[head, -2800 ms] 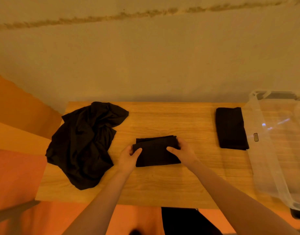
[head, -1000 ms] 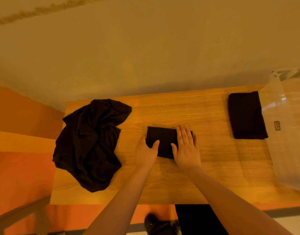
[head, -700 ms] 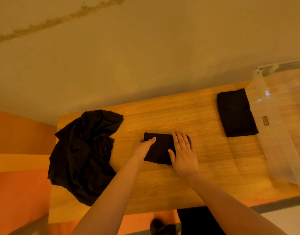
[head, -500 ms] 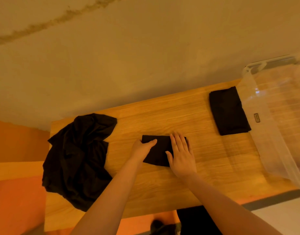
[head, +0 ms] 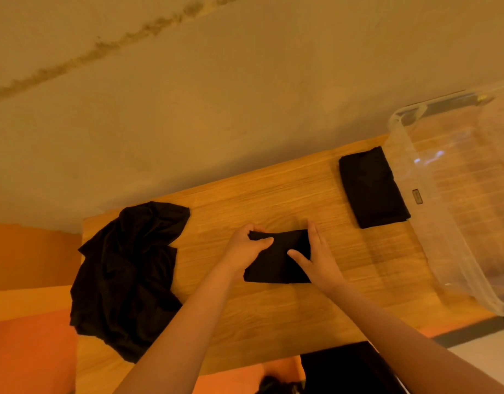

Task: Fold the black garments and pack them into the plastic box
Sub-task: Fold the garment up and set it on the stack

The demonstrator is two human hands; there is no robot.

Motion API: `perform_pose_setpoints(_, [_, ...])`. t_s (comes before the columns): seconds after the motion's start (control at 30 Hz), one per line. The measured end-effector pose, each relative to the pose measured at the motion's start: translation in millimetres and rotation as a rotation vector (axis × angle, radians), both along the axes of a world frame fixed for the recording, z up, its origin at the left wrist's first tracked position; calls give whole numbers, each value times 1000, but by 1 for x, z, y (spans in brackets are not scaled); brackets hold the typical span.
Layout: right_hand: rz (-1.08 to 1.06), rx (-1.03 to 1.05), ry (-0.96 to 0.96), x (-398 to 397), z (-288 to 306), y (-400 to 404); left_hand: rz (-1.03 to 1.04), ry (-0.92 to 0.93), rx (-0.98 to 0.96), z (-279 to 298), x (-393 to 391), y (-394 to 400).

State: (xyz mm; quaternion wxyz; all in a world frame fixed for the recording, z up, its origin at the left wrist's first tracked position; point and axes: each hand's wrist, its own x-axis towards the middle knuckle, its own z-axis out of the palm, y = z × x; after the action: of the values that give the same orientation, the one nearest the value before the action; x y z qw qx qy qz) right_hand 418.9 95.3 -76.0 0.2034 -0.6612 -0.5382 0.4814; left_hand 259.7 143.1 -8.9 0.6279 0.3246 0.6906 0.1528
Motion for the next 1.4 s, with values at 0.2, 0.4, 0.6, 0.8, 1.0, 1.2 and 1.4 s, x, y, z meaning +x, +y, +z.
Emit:
perform_pose_setpoints(0.2, [-312, -180, 570, 14, 3, 18, -73, 5, 149, 34, 6, 12])
perform_pose_setpoints(0.4, [-357, -552, 1197, 30, 9, 38, 93, -328, 114, 68, 6, 29])
perform_pose_setpoints(0.6, [-425, -522, 1338, 41, 23, 47, 82, -372, 75, 71, 7, 45])
perform_pose_setpoints(0.8, [-566, -466, 1131, 72, 40, 43, -183, -119, 103, 57, 37, 71])
perform_pose_setpoints(1.0, [-831, -309, 1139, 97, 34, 39, -479, 1, 249, 46, 100, 114])
perform_pose_setpoints(1.2, [-1086, -239, 1234, 119, 27, 40, -700, -35, 36, 9, 114, 136])
perform_pose_setpoints(1.4, [-1191, -143, 1300, 128, 22, 40, -378, -240, 32, -20, 141, 142])
